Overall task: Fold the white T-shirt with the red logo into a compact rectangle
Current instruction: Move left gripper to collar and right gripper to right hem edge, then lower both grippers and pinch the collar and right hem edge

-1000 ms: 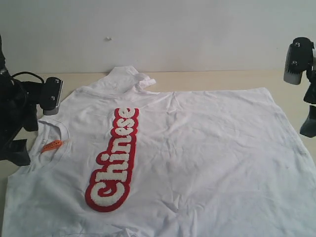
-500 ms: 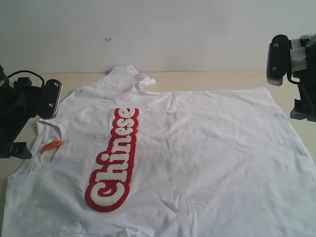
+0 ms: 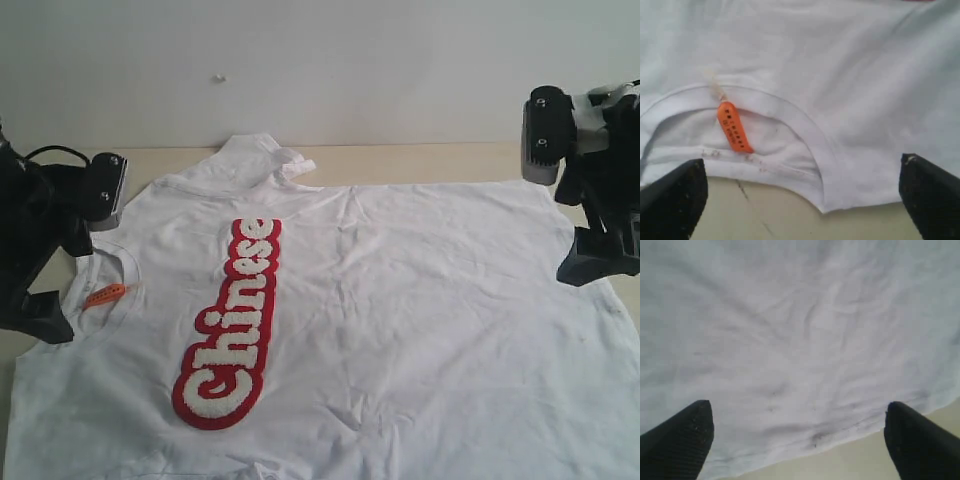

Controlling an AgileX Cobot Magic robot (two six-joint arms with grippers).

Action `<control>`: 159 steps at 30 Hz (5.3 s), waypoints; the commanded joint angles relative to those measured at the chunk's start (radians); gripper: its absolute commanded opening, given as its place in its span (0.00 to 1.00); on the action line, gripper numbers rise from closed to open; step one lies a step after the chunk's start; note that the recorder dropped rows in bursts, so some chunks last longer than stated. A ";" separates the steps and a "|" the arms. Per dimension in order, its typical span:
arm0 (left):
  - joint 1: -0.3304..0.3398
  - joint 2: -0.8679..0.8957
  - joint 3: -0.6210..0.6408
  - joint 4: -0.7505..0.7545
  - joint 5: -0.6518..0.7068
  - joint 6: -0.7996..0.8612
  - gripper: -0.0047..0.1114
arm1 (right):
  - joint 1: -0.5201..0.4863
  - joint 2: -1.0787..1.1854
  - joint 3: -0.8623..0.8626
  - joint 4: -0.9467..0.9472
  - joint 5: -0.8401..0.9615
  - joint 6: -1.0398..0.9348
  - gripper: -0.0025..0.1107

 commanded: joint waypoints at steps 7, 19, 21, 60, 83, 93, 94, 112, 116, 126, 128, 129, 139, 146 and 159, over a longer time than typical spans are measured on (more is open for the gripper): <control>0.031 0.075 -0.106 -0.068 0.180 0.043 0.95 | -0.018 0.220 -0.294 -0.042 0.268 -0.039 0.80; 0.134 0.147 -0.106 -0.070 0.008 0.183 0.95 | -0.161 0.285 -0.256 -0.001 0.149 -0.166 0.80; 0.134 0.176 -0.106 -0.068 -0.007 0.203 0.95 | -0.161 0.293 -0.234 -0.013 0.110 -0.166 0.80; 0.176 0.367 -0.180 -0.097 -0.042 0.297 0.95 | -0.249 0.399 -0.220 -0.013 -0.045 -0.283 0.80; 0.176 0.369 -0.180 -0.094 -0.044 0.292 0.95 | -0.238 0.556 -0.371 0.039 0.139 -0.228 0.80; 0.176 0.369 -0.180 -0.100 -0.059 0.292 0.95 | -0.224 0.557 -0.371 -0.185 0.182 -0.193 0.80; 0.176 0.369 -0.180 -0.102 -0.059 0.292 0.95 | -0.220 0.557 -0.371 -0.212 0.173 -0.151 0.80; 0.176 0.369 -0.180 -0.150 -0.092 0.295 0.95 | -0.184 0.544 -0.392 -0.101 0.081 -0.219 0.80; 0.176 0.369 -0.180 -0.150 -0.092 0.295 0.95 | -0.184 0.560 -0.392 -0.099 0.069 -0.219 0.80; 0.176 0.369 -0.180 -0.150 -0.093 0.295 0.95 | -0.184 0.640 -0.392 -0.057 0.061 -0.215 0.80; 0.176 0.369 -0.180 -0.150 -0.093 0.295 0.95 | -0.185 0.640 -0.392 -0.053 0.061 -0.215 0.80; 0.176 0.369 -0.180 -0.150 -0.093 0.295 0.95 | -0.185 0.640 -0.392 -0.051 0.061 -0.215 0.80; 0.176 0.369 -0.180 -0.150 -0.093 0.295 0.95 | -0.185 0.640 -0.392 -0.046 0.061 -0.215 0.80; 0.176 0.369 -0.180 -0.150 -0.093 0.295 0.95 | -0.185 0.642 -0.392 0.092 0.061 -0.208 0.80; 0.176 0.369 -0.180 -0.150 -0.093 0.293 0.95 | -0.185 0.642 -0.392 0.167 0.065 -0.203 0.80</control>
